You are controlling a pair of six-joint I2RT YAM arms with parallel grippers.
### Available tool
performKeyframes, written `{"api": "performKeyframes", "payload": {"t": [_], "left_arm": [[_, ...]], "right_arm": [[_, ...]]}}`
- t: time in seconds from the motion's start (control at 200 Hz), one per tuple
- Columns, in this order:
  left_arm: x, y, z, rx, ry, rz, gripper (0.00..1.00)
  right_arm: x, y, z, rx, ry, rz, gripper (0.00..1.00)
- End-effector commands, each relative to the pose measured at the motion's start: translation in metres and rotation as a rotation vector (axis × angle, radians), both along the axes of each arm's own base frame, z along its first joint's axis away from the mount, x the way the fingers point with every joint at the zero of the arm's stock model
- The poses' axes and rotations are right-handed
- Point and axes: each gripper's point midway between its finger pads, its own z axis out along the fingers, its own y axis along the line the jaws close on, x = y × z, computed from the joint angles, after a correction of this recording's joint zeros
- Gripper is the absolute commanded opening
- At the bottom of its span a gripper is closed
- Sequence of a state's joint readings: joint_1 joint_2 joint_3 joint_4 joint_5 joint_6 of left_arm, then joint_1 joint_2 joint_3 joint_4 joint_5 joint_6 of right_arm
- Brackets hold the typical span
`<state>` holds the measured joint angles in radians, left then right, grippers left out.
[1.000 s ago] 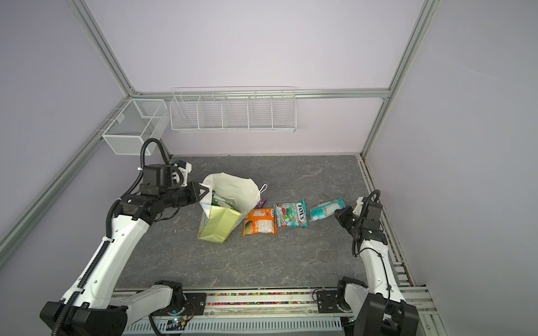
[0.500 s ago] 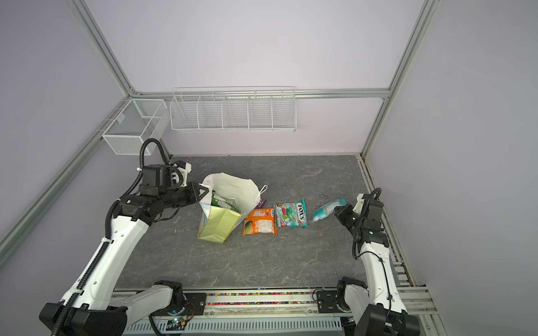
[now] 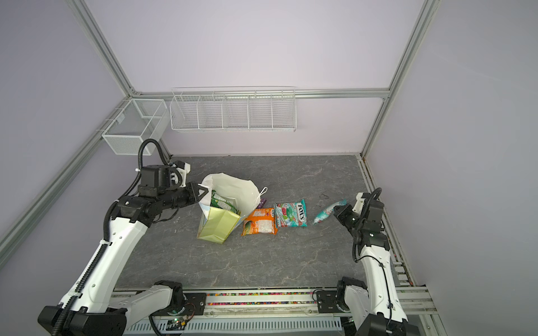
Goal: Place the snacks into the paper bag
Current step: Pick up the snack from the middle-right of the table.
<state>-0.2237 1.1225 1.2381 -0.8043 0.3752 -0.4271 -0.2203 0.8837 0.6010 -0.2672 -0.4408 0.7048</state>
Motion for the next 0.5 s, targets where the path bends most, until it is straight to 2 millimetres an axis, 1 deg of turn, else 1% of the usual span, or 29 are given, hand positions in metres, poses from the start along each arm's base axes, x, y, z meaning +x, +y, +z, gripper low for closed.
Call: {"api": "performKeyframes", "payload": {"t": [0.0, 0.495], "left_arm": [[-0.002, -0.005, 0.039, -0.051, -0.11, -0.017, 0.0], [-0.007, -0.004, 0.042, -0.059, -0.119, -0.018, 0.0]], "right_arm": [[0.003, 0.004, 0.025, -0.02, -0.079, 0.029, 0.07], [-0.004, 0.009, 0.049, -0.03, -0.128, 0.043, 0.06]]}}
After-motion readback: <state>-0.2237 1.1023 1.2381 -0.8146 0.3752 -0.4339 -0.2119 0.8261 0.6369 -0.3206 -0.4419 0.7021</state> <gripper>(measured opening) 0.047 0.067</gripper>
